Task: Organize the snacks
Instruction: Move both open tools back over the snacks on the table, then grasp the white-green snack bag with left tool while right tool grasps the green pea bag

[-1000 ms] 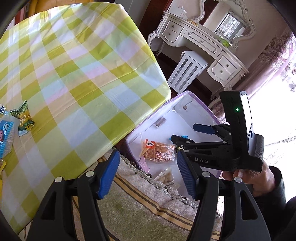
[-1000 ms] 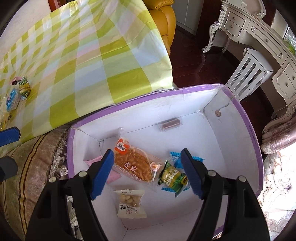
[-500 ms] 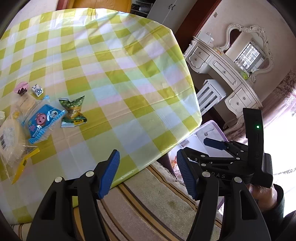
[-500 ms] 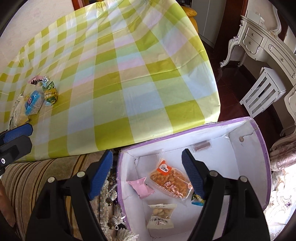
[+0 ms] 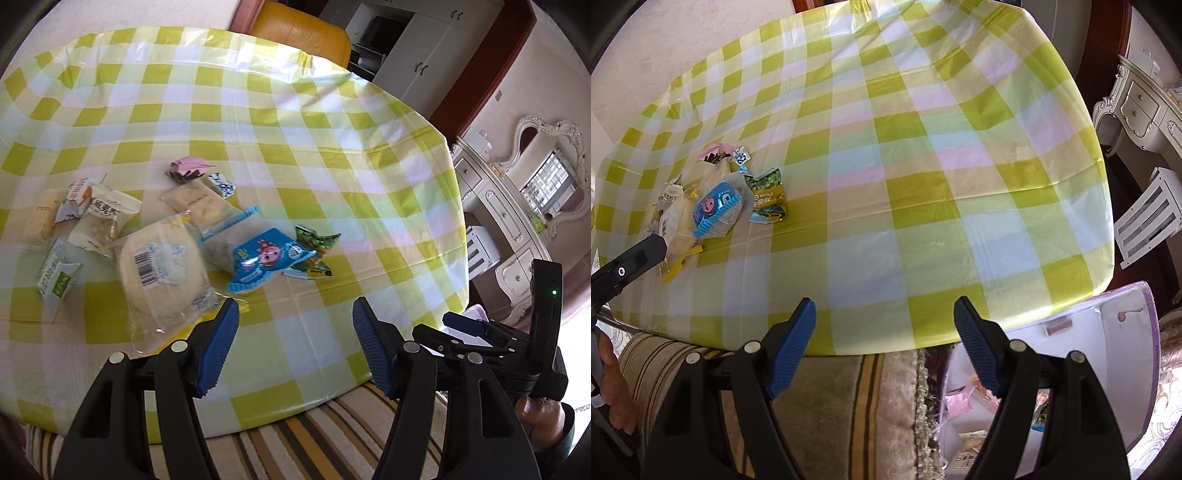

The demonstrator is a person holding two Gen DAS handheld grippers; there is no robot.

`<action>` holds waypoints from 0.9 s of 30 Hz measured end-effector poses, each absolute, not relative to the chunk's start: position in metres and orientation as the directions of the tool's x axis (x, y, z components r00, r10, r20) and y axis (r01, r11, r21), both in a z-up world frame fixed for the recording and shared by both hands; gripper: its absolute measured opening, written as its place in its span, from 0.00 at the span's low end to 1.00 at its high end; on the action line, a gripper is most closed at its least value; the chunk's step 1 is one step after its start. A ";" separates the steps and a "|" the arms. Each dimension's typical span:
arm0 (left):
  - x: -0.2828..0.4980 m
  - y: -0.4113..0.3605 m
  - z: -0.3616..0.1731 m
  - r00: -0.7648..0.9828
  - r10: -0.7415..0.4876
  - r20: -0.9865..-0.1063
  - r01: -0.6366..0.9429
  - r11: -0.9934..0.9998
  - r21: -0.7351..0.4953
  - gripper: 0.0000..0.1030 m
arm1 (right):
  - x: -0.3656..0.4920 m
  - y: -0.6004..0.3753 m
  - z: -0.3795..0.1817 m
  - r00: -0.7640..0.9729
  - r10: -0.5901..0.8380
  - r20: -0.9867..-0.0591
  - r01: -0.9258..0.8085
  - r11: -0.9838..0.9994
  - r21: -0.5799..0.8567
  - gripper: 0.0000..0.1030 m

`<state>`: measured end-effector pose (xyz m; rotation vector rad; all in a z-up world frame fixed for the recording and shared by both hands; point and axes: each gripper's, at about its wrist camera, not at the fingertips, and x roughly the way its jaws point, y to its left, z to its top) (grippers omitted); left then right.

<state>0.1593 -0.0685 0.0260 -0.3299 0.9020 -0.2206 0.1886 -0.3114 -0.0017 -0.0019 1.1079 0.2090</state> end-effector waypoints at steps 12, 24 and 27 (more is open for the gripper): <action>0.138 0.030 0.024 0.684 -0.101 -0.722 -0.196 0.928 -0.316 0.64 | 0.211 -0.254 -0.007 0.405 0.264 -0.875 -0.220 0.957 0.187 0.75; 0.144 0.083 -0.001 0.613 -0.003 -0.790 -0.308 0.920 -0.242 0.64 | 0.239 -0.212 -0.025 0.405 0.195 -0.893 -0.285 0.955 0.080 0.75; 0.150 0.091 -0.010 0.580 -0.050 -0.813 -0.329 0.899 -0.290 0.64 | 0.245 -0.202 -0.027 0.420 0.178 -0.890 -0.304 0.951 0.047 0.75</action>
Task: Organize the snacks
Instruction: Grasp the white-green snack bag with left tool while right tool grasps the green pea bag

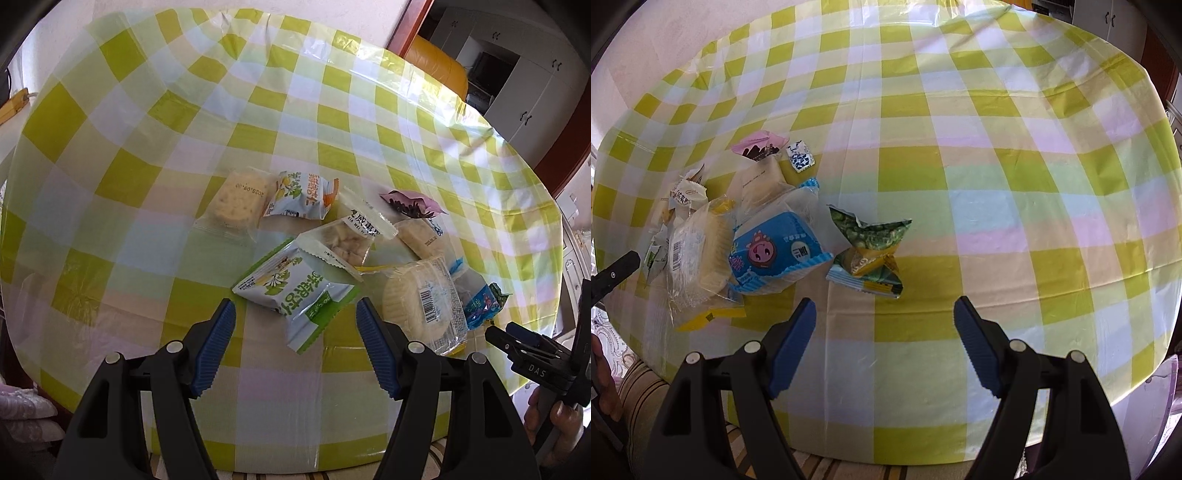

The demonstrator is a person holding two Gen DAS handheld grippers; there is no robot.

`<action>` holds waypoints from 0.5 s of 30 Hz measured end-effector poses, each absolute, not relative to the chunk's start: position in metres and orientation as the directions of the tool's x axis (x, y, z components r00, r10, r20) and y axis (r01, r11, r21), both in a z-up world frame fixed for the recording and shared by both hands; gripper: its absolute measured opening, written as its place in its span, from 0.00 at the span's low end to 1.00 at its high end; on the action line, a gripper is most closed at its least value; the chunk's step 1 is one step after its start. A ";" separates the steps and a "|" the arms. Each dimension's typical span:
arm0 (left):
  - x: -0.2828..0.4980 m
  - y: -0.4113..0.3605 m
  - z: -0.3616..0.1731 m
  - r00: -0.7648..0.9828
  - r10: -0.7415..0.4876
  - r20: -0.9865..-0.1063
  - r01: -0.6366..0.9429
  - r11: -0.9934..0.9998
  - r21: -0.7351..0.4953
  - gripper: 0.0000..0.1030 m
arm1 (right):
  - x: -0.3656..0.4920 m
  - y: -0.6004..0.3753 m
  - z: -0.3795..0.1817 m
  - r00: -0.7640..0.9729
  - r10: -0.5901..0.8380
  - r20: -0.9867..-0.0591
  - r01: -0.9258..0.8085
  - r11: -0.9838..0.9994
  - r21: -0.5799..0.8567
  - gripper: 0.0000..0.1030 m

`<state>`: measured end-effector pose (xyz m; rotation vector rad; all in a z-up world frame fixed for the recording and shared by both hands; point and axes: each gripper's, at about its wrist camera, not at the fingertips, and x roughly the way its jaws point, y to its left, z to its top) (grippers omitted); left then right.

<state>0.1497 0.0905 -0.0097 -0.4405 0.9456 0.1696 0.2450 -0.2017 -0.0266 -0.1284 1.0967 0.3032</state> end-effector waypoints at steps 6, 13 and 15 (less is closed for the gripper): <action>0.156 0.107 -0.023 0.593 -0.177 -0.785 -0.375 0.802 -0.465 0.64 | 0.256 -0.192 -0.032 0.427 0.178 -0.887 -0.317 0.948 0.038 0.75; 0.173 0.109 -0.029 0.584 -0.171 -0.793 -0.424 0.770 -0.478 0.62 | 0.268 -0.193 -0.037 0.433 0.168 -0.886 -0.301 0.953 0.033 0.75; 0.178 0.106 -0.030 0.569 -0.142 -0.810 -0.424 0.794 -0.437 0.58 | 0.271 -0.194 -0.039 0.435 0.161 -0.886 -0.297 0.954 0.027 0.75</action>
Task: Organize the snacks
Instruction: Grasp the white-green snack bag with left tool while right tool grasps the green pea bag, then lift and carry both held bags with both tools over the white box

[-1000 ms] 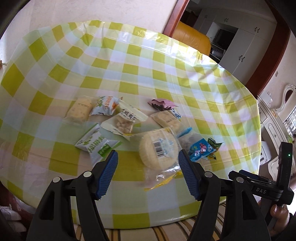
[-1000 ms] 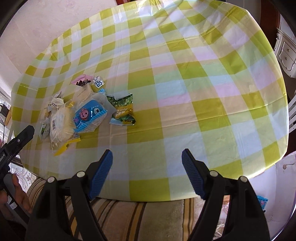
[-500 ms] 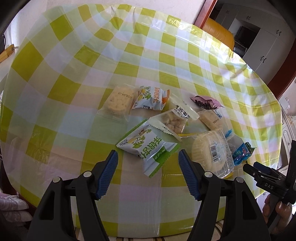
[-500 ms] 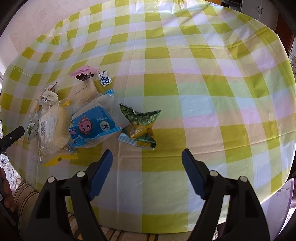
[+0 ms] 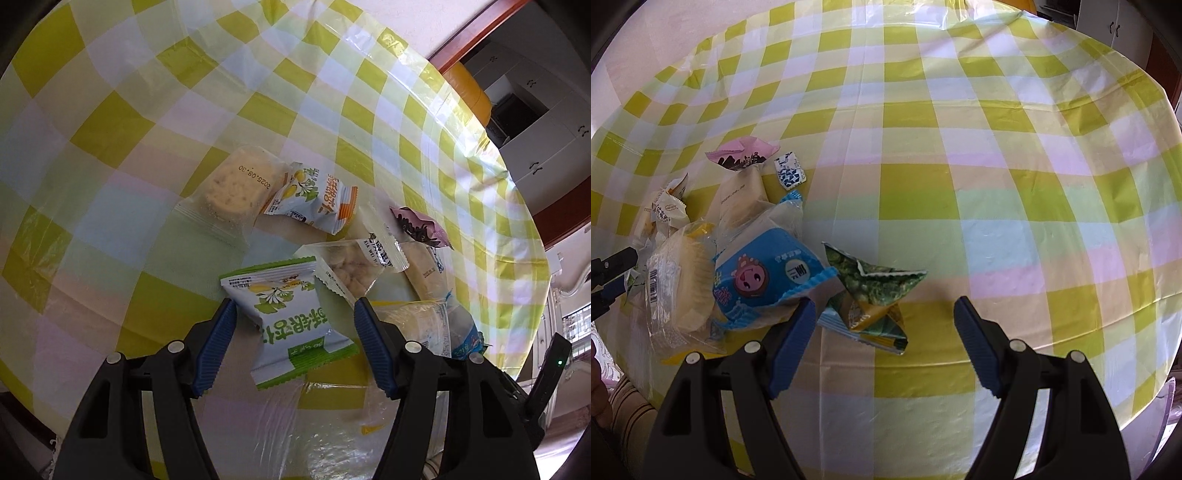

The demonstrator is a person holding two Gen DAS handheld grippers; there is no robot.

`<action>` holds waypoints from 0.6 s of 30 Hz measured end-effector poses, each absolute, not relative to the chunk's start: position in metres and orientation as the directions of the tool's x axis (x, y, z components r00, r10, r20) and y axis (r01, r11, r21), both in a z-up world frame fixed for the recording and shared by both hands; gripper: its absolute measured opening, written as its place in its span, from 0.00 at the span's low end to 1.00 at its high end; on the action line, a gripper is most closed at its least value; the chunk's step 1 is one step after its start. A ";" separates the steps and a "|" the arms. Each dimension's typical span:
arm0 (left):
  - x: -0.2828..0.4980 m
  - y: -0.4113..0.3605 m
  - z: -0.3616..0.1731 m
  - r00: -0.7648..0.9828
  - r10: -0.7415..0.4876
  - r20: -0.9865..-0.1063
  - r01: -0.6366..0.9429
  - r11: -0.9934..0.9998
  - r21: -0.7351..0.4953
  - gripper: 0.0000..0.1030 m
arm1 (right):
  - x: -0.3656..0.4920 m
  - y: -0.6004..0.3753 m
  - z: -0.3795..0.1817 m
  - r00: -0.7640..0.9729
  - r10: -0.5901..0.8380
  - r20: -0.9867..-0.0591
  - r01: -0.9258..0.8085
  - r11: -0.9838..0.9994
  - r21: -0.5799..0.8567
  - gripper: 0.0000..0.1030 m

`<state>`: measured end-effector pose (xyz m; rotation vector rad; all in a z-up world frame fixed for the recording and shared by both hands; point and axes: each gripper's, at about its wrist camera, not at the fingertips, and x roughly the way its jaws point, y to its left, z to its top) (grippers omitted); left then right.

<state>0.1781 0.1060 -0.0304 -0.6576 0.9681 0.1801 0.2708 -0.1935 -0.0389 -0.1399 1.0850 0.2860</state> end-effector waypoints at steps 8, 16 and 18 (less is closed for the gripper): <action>0.180 0.103 -0.032 0.550 -0.046 -0.834 -0.423 0.846 -0.325 0.40 | 0.271 -0.188 -0.039 0.456 0.158 -0.876 -0.320 0.948 0.004 0.54; 0.175 0.103 -0.031 0.563 -0.038 -0.826 -0.424 0.844 -0.327 0.36 | 0.268 -0.190 -0.037 0.462 0.174 -0.870 -0.318 0.948 0.021 0.33; 0.174 0.104 -0.030 0.565 -0.037 -0.824 -0.426 0.842 -0.330 0.35 | 0.267 -0.191 -0.037 0.461 0.174 -0.870 -0.316 0.949 0.023 0.33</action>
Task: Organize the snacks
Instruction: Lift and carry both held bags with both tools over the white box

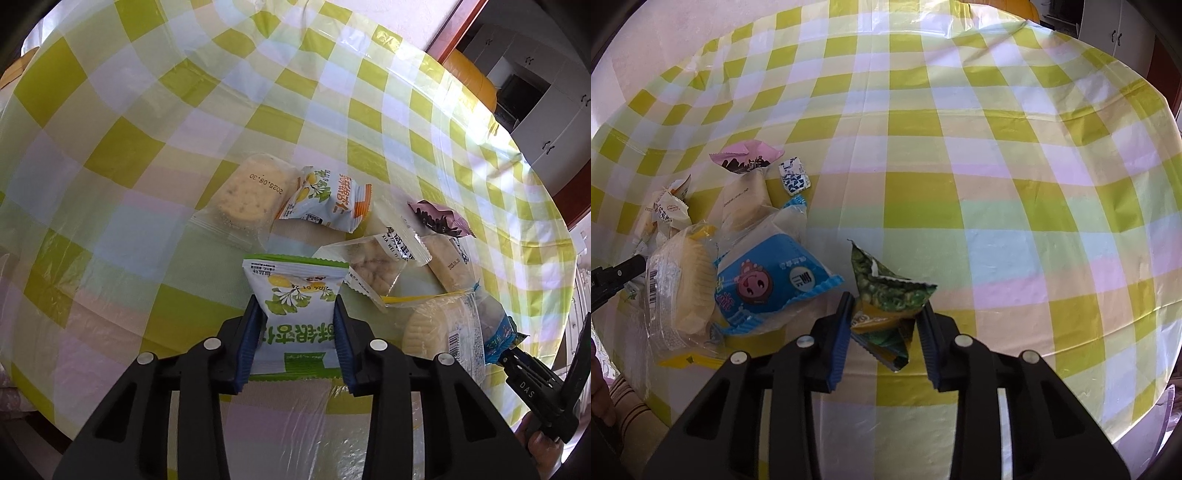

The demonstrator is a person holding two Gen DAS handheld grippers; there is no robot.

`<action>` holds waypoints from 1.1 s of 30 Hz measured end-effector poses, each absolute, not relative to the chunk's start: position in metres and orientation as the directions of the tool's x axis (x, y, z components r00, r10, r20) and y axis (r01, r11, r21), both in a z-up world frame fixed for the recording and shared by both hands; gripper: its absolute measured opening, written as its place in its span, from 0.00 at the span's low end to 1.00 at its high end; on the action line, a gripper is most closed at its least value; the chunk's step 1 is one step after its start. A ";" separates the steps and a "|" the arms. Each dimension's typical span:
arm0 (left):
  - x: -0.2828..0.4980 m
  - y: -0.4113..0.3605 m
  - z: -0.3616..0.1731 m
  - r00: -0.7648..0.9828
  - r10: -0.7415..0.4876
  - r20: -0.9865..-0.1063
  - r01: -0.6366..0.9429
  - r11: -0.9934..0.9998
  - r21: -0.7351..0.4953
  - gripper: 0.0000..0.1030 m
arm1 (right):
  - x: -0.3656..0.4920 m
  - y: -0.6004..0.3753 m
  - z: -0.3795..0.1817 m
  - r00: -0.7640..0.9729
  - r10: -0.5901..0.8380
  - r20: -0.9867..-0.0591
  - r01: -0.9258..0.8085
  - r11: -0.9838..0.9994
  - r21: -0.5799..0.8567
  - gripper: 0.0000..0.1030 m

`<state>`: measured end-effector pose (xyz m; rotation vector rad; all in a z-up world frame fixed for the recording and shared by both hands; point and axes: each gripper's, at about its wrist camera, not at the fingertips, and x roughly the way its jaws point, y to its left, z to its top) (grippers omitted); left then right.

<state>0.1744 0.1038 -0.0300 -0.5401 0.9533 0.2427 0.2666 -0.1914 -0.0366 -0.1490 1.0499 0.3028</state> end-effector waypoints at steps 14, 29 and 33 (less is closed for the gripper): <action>0.162 0.090 -0.009 0.599 -0.025 -0.800 -0.401 0.856 -0.327 0.34 | 0.250 -0.204 -0.023 0.470 0.180 -0.864 -0.295 0.955 0.039 0.32; 0.152 0.026 0.026 0.641 -0.093 -0.762 -0.275 0.899 -0.341 0.34 | 0.214 -0.242 0.001 0.494 0.194 -0.848 -0.257 0.964 0.071 0.32; 0.151 -0.004 0.034 0.644 -0.139 -0.753 -0.210 0.914 -0.348 0.34 | 0.203 -0.258 0.007 0.507 0.187 -0.841 -0.238 0.969 0.072 0.32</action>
